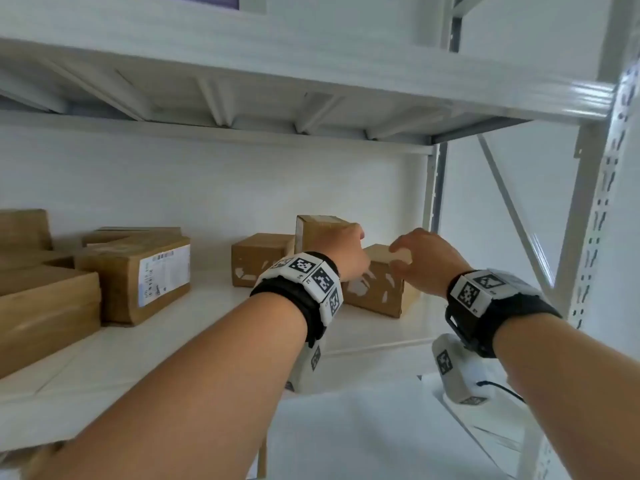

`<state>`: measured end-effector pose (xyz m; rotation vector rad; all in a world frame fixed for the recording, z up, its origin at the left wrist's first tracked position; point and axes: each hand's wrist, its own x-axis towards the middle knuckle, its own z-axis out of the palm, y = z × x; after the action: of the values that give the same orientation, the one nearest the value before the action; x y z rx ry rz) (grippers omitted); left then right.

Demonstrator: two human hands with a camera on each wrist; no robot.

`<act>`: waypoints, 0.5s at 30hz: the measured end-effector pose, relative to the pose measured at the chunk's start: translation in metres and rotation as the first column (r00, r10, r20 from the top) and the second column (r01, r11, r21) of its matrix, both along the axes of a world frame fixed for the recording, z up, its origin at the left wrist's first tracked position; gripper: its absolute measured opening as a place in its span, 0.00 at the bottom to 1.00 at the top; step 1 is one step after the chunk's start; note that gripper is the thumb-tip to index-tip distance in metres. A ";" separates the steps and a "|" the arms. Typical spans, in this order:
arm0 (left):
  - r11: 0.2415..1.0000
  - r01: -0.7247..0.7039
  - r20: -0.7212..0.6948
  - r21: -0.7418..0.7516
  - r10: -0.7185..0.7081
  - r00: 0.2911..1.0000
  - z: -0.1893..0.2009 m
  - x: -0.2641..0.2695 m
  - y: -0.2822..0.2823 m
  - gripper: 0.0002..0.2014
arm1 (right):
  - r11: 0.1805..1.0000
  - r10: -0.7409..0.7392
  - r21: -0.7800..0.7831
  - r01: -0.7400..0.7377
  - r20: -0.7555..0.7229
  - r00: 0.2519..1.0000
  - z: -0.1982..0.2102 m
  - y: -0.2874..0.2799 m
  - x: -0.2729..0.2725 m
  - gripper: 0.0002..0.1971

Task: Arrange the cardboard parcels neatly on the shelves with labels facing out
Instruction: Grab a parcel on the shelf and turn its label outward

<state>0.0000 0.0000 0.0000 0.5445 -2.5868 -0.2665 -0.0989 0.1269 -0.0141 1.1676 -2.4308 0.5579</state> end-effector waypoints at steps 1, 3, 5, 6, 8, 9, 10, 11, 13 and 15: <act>0.999 -0.014 0.020 0.032 0.014 1.000 0.003 -0.008 -0.001 0.25 | 1.000 -0.002 0.001 0.002 -0.003 1.000 0.000 -0.004 -0.008 0.16; 0.996 -0.049 0.071 0.076 0.044 0.996 0.005 -0.025 -0.005 0.24 | 1.000 -0.007 0.001 0.007 0.003 1.000 0.002 -0.011 -0.022 0.17; 0.994 -0.071 0.119 0.085 0.060 0.991 0.008 -0.040 -0.008 0.21 | 1.000 -0.022 0.008 0.022 0.046 0.999 0.001 -0.016 -0.032 0.18; 0.994 -0.073 0.132 0.085 0.062 0.989 0.008 -0.046 -0.009 0.18 | 0.999 -0.036 0.006 0.036 0.082 0.996 0.001 -0.017 -0.036 0.20; 0.994 -0.075 0.151 0.075 0.063 0.986 0.008 -0.055 -0.014 0.11 | 0.998 -0.066 0.029 0.063 0.156 0.986 0.001 -0.020 -0.043 0.24; 0.993 -0.089 0.164 0.080 0.075 0.984 0.008 -0.060 -0.017 0.09 | 0.996 -0.081 0.054 0.072 0.192 0.978 0.000 -0.022 -0.048 0.26; 0.990 -0.102 0.183 0.099 0.082 0.980 0.008 -0.064 -0.020 0.09 | 0.992 -0.106 0.088 0.088 0.228 0.968 -0.001 -0.022 -0.051 0.27; 0.986 -0.110 0.210 0.129 0.081 0.974 0.007 -0.068 -0.021 0.09 | 0.991 -0.113 0.106 0.087 0.266 0.957 -0.001 -0.022 -0.055 0.27; 0.978 -0.129 0.257 0.166 0.083 0.963 0.005 -0.074 -0.025 0.12 | 0.993 -0.090 0.103 0.054 0.387 0.918 -0.002 -0.023 -0.059 0.25; 0.967 -0.151 0.285 0.204 0.089 0.954 0.004 -0.076 -0.025 0.18 | 0.997 -0.030 0.080 -0.010 0.483 0.875 -0.002 -0.023 -0.062 0.23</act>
<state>-0.0759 -0.0254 0.0035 0.8737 -2.7918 -0.4761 -0.1606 0.1035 -0.0166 1.1528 -2.9005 0.8434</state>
